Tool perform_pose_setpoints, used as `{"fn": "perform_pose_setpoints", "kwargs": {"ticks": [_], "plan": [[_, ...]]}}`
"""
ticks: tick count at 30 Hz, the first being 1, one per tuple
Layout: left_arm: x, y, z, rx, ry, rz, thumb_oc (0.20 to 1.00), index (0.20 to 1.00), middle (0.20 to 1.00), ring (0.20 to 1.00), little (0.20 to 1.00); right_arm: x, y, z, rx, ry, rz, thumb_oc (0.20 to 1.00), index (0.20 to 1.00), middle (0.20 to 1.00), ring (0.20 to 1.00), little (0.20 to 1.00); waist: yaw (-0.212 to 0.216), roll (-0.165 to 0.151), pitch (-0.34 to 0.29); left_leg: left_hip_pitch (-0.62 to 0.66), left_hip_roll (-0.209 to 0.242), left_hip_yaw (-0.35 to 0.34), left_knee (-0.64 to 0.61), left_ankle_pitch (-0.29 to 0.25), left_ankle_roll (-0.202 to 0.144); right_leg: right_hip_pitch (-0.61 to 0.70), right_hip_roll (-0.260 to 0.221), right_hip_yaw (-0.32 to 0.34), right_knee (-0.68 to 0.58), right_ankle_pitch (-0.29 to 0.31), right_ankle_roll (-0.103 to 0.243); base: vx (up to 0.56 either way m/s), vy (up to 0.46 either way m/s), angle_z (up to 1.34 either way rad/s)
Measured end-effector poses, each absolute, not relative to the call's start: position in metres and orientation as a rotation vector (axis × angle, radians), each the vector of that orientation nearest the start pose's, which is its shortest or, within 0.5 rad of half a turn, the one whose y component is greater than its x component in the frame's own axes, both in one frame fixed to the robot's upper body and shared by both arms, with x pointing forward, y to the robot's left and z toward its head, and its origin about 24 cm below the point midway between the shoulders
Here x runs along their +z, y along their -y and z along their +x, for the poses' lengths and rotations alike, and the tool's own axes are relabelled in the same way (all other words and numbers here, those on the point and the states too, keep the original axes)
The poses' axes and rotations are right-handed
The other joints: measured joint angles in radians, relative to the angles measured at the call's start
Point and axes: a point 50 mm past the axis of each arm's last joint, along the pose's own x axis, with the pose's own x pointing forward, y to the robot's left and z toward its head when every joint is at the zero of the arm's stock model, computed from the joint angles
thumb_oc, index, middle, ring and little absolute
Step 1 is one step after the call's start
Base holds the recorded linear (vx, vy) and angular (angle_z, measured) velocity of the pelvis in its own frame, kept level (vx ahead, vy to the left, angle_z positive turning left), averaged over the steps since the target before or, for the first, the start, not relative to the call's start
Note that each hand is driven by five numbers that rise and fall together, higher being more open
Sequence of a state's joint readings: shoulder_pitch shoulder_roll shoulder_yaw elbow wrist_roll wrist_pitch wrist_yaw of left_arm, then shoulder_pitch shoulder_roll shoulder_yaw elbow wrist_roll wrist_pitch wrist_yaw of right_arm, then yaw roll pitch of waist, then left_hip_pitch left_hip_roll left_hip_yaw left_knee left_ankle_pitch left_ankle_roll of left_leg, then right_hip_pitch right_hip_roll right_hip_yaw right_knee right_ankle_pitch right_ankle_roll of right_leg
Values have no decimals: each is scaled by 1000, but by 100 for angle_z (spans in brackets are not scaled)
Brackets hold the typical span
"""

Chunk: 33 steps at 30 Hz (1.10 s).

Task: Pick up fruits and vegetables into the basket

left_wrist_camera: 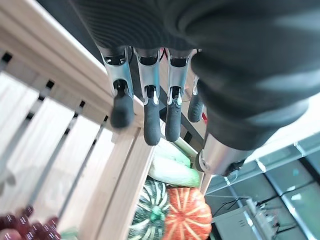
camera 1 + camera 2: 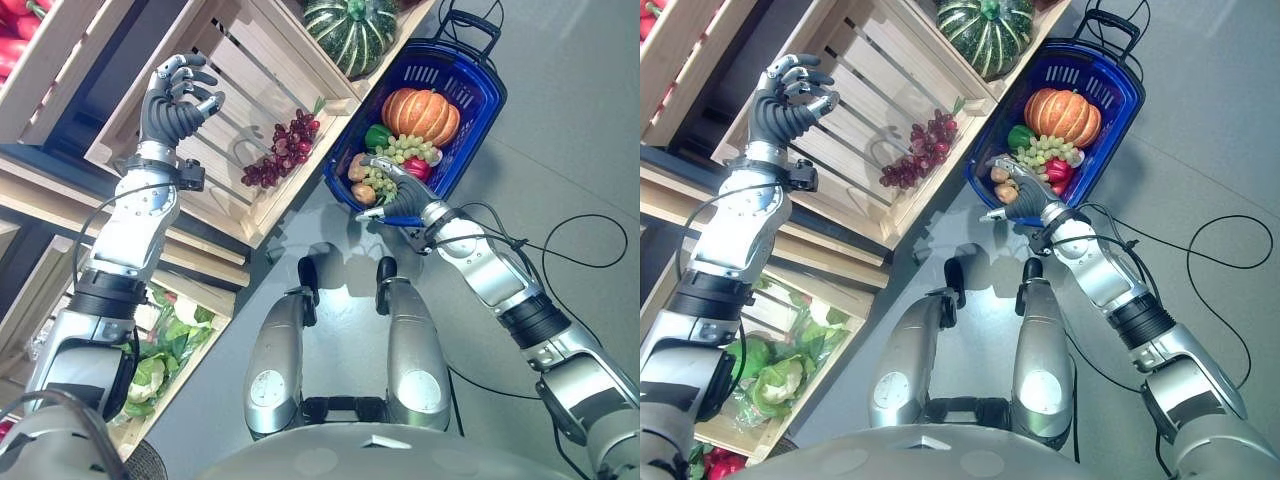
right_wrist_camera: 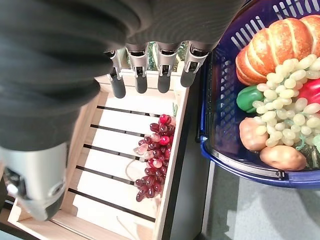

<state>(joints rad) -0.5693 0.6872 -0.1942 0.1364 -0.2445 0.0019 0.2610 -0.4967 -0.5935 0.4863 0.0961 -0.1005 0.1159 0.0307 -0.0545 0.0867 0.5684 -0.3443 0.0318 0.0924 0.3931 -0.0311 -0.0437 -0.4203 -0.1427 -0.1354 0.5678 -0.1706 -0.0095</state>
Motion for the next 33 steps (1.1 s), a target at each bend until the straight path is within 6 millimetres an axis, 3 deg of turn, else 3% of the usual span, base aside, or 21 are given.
{"fn": "perform_pose_setpoints", "kwargs": {"ticks": [10, 19, 23, 33], "plan": [[195, -228, 343, 271, 368, 661, 1000, 1000, 1000, 1000, 1000, 110, 154, 319, 370, 113, -861, 1000, 1000, 1000, 1000, 1000, -33, -10, 1, -49, 5, 10, 14, -3, 0, -55, 8, 15, 11, -3, 5, 11, -34, -4], [169, -254, 351, 397, 178, 863, 1000, 1000, 1000, 1000, 1000, 105, 190, 308, 321, 67, -870, 1000, 1000, 1000, 1000, 1000, -99, -32, 6, -158, 24, 31, 101, -49, 2, -159, 24, 49, 52, 1, 0, 31, -23, -12], [159, -263, 351, 439, 119, 898, 1000, 1000, 1000, 1000, 1000, 106, 194, 300, 336, 88, -848, 1000, 1000, 1000, 1000, 1000, -112, -39, 6, -193, 37, 52, 129, -69, 3, -204, 39, 78, 68, -8, 12, 91, -5, -17], [141, -283, 351, 522, -5, 968, 1000, 1000, 1000, 1000, 1000, 105, 212, 285, 304, 91, -808, 1000, 1000, 1000, 1000, 1000, -171, -50, 7, -326, 54, 72, 178, -75, -1, -352, 53, 103, 118, -2, 1, 10, -4, -8]]}}
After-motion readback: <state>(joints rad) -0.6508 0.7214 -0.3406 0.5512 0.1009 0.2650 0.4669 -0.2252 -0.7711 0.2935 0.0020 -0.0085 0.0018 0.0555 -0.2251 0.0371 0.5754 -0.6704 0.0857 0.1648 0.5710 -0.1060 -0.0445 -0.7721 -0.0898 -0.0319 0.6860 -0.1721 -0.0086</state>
